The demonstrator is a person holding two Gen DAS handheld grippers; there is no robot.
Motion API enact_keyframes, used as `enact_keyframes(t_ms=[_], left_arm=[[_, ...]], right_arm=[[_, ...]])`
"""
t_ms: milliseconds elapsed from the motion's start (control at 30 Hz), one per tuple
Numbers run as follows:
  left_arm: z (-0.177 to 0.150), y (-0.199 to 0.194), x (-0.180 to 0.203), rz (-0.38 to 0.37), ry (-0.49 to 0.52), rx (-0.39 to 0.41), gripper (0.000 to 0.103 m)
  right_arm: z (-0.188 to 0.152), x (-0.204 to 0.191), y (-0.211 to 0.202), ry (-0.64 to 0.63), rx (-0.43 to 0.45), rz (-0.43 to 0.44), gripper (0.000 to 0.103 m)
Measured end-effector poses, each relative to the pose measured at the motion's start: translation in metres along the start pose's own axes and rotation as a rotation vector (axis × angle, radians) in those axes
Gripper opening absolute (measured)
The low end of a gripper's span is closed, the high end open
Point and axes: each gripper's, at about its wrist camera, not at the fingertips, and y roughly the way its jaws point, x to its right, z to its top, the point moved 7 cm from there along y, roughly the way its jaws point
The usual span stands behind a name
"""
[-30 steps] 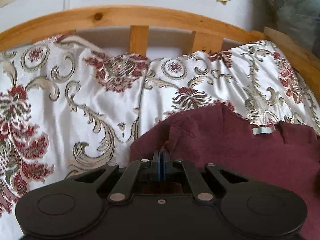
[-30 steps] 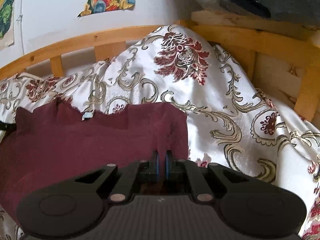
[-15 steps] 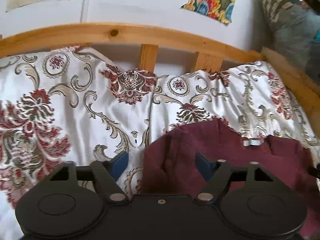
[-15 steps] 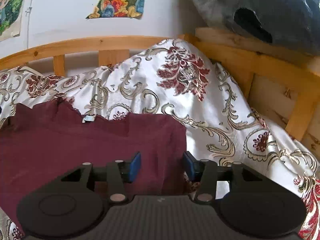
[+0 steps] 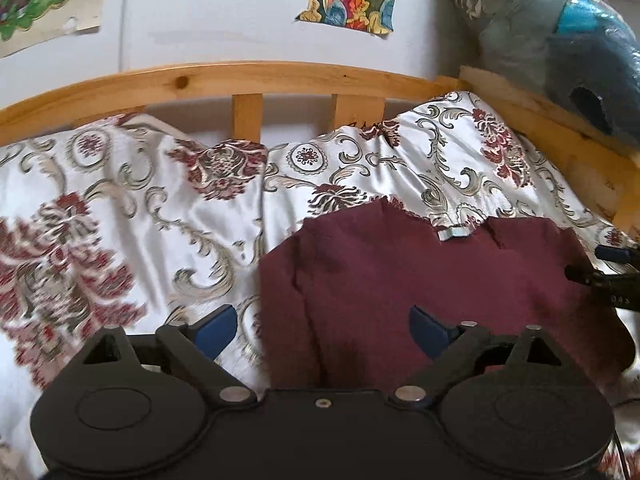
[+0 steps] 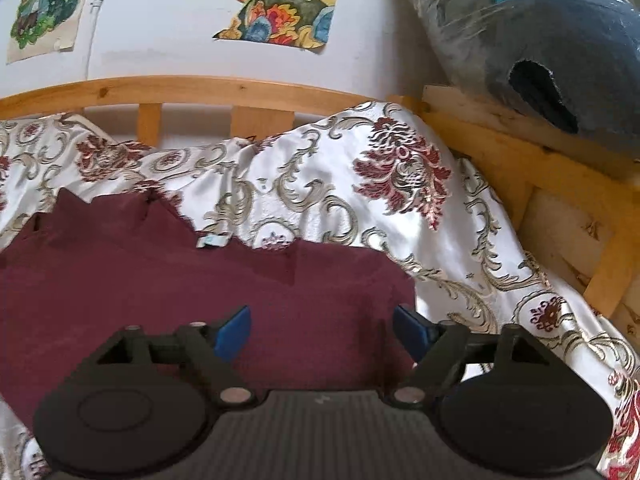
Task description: Fold small clothes
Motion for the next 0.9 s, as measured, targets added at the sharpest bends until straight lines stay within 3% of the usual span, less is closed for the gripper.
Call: enact_keyframes(t_ms=[67, 200, 267, 333, 367, 433, 700, 900], left_arm=[[0.009, 0.018, 0.004, 0.02, 0.006, -0.016, 0.084], [0.024, 0.061, 0.004, 0.076, 0.028, -0.065, 0.052], [0.03, 0.078, 0.003, 0.084, 0.037, -0.085, 0.045], [0.034, 0.091, 0.003, 0.085, 0.04, -0.094, 0.027], [0.035, 0.096, 0.004, 0.077, 0.039, -0.1, 0.008], [0.037, 0.1, 0.004, 0.081, 0.036, -0.096, 0.005], [0.06, 0.09, -0.008, 0.155, -0.019, 0.043, 0.003], [0.048, 0.111, -0.012, 0.171, -0.014, -0.037, 0.004]], right_arm=[[-0.001, 0.008, 0.006, 0.012, -0.001, -0.027, 0.073], [-0.005, 0.028, 0.017, 0.074, -0.025, -0.055, 0.054], [-0.006, 0.036, 0.021, 0.092, -0.025, -0.054, 0.041], [-0.006, 0.039, 0.025, 0.079, -0.02, -0.059, 0.029], [-0.006, 0.039, 0.027, 0.067, -0.015, -0.051, 0.021], [-0.004, 0.037, 0.03, 0.037, -0.008, -0.046, 0.008], [0.016, 0.033, 0.035, -0.032, 0.118, -0.095, 0.006], [0.005, 0.036, 0.047, -0.011, 0.047, -0.081, 0.006]])
